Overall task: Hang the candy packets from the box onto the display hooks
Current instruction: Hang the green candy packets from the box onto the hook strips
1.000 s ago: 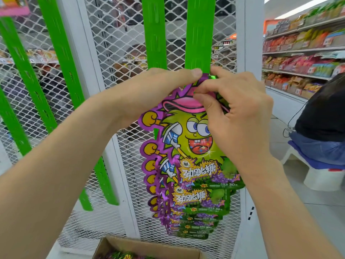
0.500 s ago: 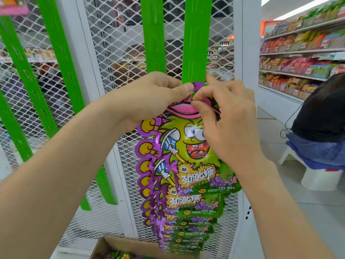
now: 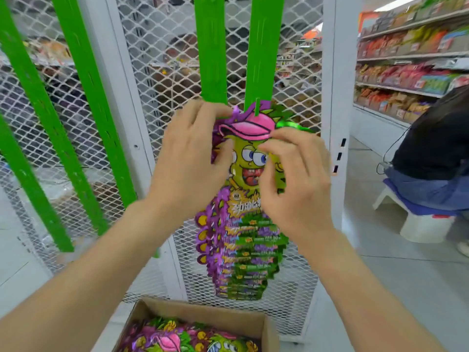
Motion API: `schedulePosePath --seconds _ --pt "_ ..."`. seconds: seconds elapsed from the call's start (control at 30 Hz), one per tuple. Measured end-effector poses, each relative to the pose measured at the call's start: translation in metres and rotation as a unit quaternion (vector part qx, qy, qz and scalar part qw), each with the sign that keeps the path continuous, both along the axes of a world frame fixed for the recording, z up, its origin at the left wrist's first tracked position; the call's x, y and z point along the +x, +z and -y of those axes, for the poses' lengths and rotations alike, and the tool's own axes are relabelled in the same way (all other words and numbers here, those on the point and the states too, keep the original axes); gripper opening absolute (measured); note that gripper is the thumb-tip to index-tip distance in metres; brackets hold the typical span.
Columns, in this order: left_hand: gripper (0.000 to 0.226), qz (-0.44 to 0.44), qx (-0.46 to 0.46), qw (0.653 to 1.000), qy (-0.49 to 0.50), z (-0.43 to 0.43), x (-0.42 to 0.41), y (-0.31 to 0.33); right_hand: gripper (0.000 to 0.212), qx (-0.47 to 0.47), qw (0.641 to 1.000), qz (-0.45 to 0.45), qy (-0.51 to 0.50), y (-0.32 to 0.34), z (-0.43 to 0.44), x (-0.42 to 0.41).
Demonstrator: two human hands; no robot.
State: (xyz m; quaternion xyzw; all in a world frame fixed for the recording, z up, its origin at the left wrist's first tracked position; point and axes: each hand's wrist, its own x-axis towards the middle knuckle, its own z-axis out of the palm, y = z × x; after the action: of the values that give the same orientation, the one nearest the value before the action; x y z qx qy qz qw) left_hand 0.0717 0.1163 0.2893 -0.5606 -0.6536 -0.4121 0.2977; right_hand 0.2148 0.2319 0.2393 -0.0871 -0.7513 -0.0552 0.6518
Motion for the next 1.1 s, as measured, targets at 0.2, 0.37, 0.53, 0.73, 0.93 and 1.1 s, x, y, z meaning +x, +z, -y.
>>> schedulePosePath --seconds 0.2,0.37,0.53,0.73,0.93,1.1 --pt "0.012 -0.066 -0.152 0.986 -0.011 0.049 -0.022 -0.144 0.013 -0.13 0.874 0.454 0.11 -0.1 0.052 -0.005" --pt "0.007 0.074 -0.636 0.768 0.0 0.089 -0.036 -0.273 0.018 -0.141 0.634 0.757 0.073 -0.19 0.076 -0.009" --pt "0.037 0.162 -0.737 0.656 0.0 0.123 -0.023 -0.367 0.016 -0.312 0.545 0.777 0.043 -0.284 0.094 -0.008" --pt "0.094 0.218 -0.742 0.629 0.078 0.152 -0.019 -0.43 0.112 -0.488 0.501 0.715 0.005 -0.393 0.125 0.026" --pt "0.089 0.178 -0.739 0.644 0.092 0.157 -0.001 -0.445 0.085 -0.354 0.564 0.746 -0.024 -0.396 0.141 0.018" --pt "0.043 0.302 -0.664 0.681 0.069 0.148 -0.007 -0.435 0.048 -0.323 0.651 0.687 0.007 -0.375 0.125 0.025"
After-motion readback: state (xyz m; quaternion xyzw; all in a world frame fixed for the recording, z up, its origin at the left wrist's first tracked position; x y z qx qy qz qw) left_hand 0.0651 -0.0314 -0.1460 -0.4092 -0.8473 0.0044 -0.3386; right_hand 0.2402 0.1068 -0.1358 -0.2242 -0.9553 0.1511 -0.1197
